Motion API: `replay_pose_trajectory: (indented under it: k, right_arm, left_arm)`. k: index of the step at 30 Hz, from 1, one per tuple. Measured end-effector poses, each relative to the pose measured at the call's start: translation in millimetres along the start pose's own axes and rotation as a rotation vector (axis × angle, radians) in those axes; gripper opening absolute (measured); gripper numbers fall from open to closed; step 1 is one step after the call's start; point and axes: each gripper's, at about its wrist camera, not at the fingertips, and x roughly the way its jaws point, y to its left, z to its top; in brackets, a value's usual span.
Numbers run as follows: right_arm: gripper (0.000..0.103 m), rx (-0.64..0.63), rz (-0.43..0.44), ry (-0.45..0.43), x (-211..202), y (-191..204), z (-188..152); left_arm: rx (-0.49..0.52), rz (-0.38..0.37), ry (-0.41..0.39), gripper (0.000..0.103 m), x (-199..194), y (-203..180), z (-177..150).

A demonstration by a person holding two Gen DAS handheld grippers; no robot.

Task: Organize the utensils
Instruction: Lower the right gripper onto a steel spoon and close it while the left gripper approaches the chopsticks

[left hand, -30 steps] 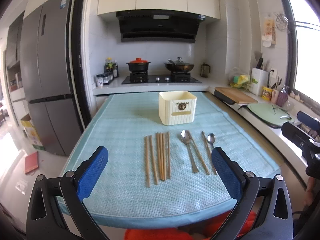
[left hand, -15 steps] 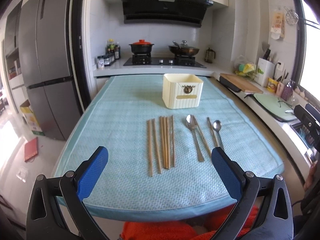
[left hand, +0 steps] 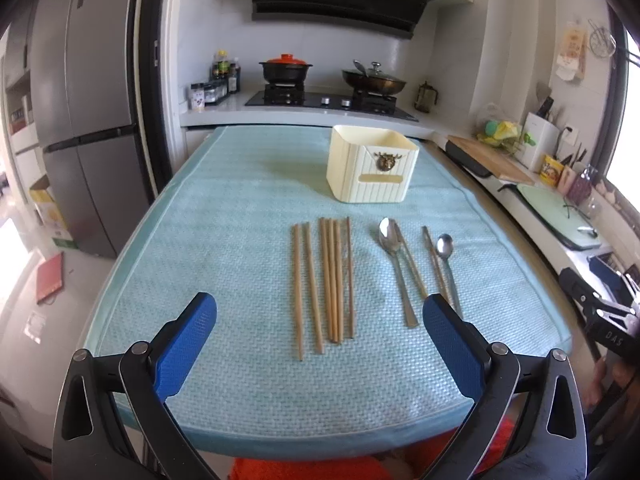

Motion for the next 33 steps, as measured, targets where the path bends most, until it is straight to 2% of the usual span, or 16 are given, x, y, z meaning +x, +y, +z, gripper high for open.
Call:
replay_pose_trajectory:
  k: [6,12,17,23,33]
  right_arm:
    - [0.103,0.049,0.01,0.062,19.2,-12.4,-12.2]
    - [0.103,0.053,-0.003,0.084,32.9,-12.6,-16.7]
    - [0.103,0.06,0.022,0.095,44.7,-11.1,-18.2]
    - [0.103,0.089,0.021,0.149,64.3,-13.0,-25.0]
    - [0.103,0.089,0.033,0.166,71.3,-7.4,-27.6]
  left_arm:
    - [0.004,0.05,0.021,0.103,26.8,17.1,1.2]
    - [-0.037,0.046,0.067,0.103,55.6,31.1,1.0]
    - [-0.018,0.064,0.109,0.103,81.1,30.8,-1.4]
    - [-0.002,0.076,0.145,0.103,103.7,32.8,-6.2]
    - [0.008,0.077,0.197,0.103,146.3,37.4,-4.0]
